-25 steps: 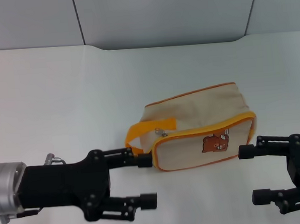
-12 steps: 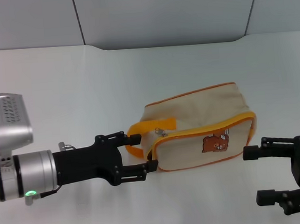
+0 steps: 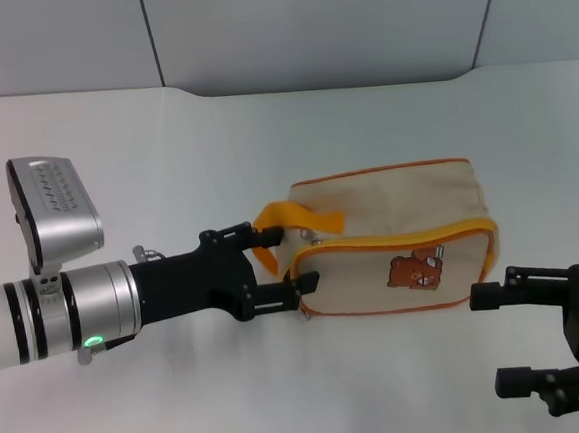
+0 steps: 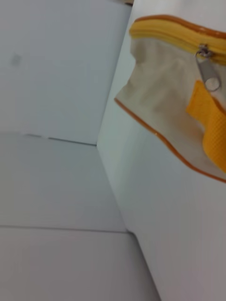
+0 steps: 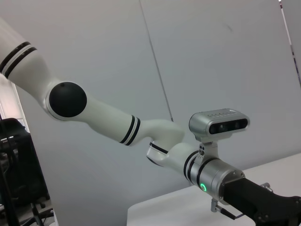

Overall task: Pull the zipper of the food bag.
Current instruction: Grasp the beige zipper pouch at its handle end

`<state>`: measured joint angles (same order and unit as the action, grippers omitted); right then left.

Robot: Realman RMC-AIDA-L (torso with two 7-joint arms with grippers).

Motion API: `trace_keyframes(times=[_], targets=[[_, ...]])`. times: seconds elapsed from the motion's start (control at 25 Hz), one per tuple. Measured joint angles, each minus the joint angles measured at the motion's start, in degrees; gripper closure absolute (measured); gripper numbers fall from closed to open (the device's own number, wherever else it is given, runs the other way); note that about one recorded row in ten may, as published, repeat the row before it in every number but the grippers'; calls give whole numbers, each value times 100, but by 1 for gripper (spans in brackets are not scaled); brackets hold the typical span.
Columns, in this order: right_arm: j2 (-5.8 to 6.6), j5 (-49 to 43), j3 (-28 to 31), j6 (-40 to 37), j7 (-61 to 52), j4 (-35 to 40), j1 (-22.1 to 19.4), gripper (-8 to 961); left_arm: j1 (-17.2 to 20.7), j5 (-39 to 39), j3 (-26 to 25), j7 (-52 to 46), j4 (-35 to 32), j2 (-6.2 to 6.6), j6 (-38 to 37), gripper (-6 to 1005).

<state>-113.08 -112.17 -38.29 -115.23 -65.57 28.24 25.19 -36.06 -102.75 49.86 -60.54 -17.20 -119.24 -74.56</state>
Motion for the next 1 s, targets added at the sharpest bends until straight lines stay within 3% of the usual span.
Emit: trace_keyframes(times=[0.52, 0.96, 1.0], targets=[[0, 29, 28, 70, -2, 7, 49, 128, -47, 277, -21, 210, 310, -2, 81, 230], [-4, 29, 167, 79, 24, -1, 30, 129, -210, 387, -18, 479, 642, -2, 115, 483], [-6, 29, 167, 79, 25, 3, 24, 129, -210, 402, -24, 479, 649, -2, 94, 604]])
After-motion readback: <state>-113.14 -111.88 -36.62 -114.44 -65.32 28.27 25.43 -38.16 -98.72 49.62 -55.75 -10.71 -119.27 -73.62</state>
